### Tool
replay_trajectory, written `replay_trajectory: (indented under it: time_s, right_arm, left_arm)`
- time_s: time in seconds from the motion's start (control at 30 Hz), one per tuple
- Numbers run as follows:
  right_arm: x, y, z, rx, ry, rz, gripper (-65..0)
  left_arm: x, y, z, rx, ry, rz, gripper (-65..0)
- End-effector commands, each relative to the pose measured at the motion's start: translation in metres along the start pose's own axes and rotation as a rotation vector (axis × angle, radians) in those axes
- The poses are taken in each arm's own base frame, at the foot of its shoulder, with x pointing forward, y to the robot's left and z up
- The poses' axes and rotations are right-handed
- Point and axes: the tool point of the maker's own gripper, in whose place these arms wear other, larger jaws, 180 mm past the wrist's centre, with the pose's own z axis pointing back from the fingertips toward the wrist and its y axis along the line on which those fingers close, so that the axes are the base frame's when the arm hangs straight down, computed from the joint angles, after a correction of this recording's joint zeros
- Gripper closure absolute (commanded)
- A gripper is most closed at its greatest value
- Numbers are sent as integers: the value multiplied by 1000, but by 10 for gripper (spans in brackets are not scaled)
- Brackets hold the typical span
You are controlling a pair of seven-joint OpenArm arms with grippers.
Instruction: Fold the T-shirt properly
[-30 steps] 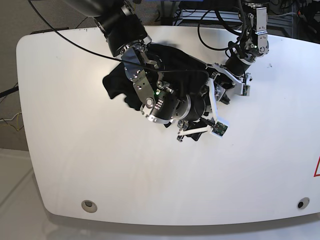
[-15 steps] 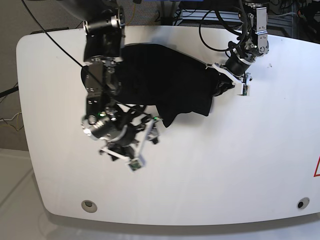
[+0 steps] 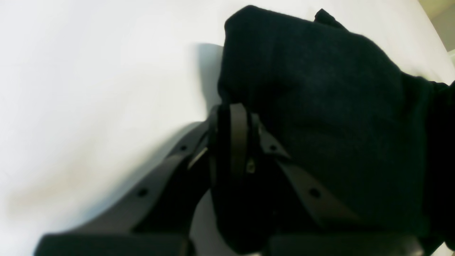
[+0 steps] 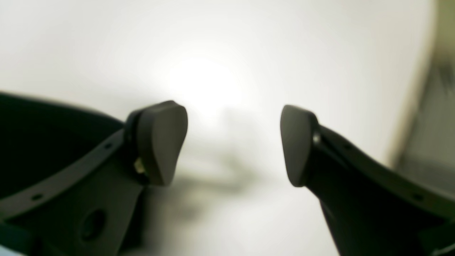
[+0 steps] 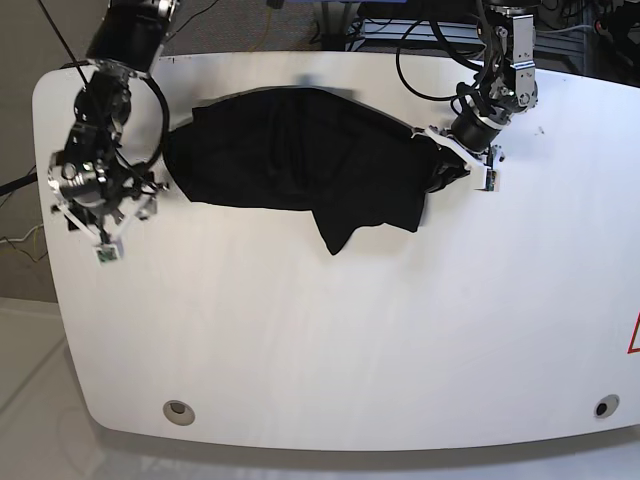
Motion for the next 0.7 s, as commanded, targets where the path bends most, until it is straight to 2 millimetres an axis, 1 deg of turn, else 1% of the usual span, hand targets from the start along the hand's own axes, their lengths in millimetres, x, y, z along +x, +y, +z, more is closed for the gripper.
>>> replay_trajectory:
  time_s: [0.0,0.13,0.2,0.3,0.4,0.5,0.67]
  right_arm:
    - [-16,-19,19,-63,-10,-1,-428]
    - [-45,-24,32,-95,27,-17,-430]
    - [-61,-25,35,-98,67,-25,-430]
    - [-82,-17,34,-83,128,-57,-428]
    - [-98,-6,33,-58,172,-83,-427]
    - [-105,1,33,-40,195,-94,-427]
    - [-112,26,29,13,212,-131,-430]
  left_arm:
    - [-27,8,4,39,124,-34,-9]
    - [-27,8,4,39,122,-34,-9]
    - [-27,8,4,39,122,-34,-9]
    - [-27,8,4,39,122,-34,-9]
    - [-27,8,4,38,123,-35,-9]
    - [-27,8,4,38,123,-35,-9]
    - [-27,8,4,38,123,-36,-9]
